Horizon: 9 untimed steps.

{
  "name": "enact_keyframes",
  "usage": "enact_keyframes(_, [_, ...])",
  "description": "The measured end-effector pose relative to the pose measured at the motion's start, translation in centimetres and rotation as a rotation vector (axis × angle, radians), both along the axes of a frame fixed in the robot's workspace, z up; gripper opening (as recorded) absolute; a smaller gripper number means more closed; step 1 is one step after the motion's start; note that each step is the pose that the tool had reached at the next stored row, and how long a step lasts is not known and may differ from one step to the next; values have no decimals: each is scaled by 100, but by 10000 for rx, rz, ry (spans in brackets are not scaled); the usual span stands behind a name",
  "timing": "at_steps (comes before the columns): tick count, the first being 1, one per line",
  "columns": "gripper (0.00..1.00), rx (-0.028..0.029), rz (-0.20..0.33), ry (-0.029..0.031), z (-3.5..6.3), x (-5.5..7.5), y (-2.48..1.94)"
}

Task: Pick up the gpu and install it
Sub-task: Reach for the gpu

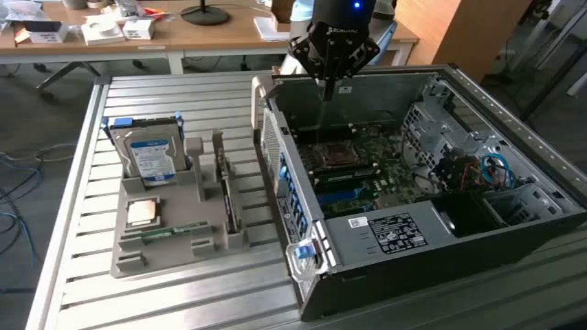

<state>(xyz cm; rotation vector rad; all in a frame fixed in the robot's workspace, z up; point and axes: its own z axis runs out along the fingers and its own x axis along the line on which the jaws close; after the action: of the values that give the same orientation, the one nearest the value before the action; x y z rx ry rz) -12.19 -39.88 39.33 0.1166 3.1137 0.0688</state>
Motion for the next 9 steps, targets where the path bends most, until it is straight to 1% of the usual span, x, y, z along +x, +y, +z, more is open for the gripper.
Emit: enact_keyframes(9, [11,0,1,0,0,0,0])
